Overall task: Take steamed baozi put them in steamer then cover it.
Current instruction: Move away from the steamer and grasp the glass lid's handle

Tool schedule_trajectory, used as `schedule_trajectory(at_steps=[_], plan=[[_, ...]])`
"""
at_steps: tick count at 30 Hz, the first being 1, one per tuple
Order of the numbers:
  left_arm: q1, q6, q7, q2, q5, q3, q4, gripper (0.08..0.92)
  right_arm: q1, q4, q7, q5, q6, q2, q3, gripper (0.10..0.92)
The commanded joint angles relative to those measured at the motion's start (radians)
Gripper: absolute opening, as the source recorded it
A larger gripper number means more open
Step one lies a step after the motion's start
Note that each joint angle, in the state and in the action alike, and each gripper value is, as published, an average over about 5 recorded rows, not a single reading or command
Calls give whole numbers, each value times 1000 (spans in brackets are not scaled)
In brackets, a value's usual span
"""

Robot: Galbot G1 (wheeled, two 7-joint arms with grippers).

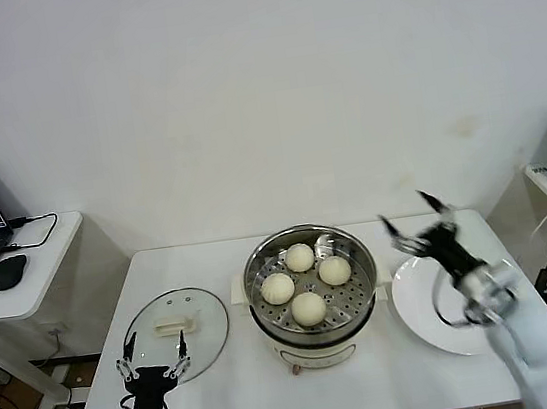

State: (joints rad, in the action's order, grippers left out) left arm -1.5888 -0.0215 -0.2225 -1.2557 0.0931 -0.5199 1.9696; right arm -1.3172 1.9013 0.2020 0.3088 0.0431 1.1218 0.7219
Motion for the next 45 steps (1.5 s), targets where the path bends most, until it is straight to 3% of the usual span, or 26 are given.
schedule_trajectory(at_steps=[1, 5, 9, 23, 45], plan=[[27, -19, -11, 142, 634, -48, -124, 823, -302, 3, -26, -110, 59, 242, 388, 823], [-27, -55, -11, 220, 853, -79, -170, 823, -300, -27, -50, -128, 69, 256, 415, 823], [-28, -92, -30, 251, 1002, -70, -238, 823, -294, -54, -68, -130, 80, 267, 431, 823], [316, -119, -37, 255, 1030, 72, -498, 823, -315, -64, -88, -152, 105, 305, 417, 823], [526, -131, -29, 209, 1035, 182, -695, 823, -333, -39, -90, -169, 106, 339, 409, 823]])
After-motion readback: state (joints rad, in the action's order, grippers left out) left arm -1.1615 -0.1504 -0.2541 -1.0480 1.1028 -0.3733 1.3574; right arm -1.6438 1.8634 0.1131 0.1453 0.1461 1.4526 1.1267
